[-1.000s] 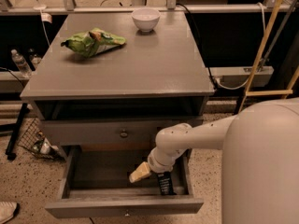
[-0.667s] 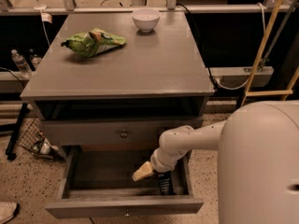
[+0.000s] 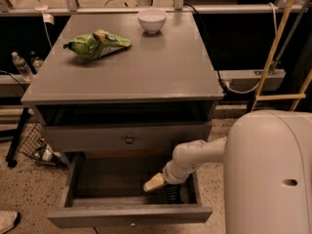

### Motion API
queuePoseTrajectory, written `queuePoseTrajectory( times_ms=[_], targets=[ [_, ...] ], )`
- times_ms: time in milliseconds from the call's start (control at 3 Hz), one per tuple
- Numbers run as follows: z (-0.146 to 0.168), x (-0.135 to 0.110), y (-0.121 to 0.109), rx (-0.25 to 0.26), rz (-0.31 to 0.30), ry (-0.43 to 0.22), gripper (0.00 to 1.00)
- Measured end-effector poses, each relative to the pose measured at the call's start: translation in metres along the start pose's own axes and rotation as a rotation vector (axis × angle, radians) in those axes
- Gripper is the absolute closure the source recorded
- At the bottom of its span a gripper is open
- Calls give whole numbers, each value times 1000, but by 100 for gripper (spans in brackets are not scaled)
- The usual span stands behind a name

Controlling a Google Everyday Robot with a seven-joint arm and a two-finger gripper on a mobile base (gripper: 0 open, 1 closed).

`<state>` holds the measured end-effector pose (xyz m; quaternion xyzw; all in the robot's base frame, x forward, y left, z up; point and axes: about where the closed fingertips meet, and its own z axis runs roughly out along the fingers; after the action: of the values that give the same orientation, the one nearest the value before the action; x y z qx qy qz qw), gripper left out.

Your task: Pick rxbar blueberry from middle drawer and place on counter

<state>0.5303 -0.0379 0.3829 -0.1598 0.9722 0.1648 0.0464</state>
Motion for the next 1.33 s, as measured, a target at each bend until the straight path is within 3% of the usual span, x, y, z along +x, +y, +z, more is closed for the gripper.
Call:
queuePoseTrajectory(
  times_ms=[667, 1333],
  targets=[
    [11, 14, -21, 73, 20, -22, 0],
    [19, 13, -12, 198, -19, -12, 0]
  ],
)
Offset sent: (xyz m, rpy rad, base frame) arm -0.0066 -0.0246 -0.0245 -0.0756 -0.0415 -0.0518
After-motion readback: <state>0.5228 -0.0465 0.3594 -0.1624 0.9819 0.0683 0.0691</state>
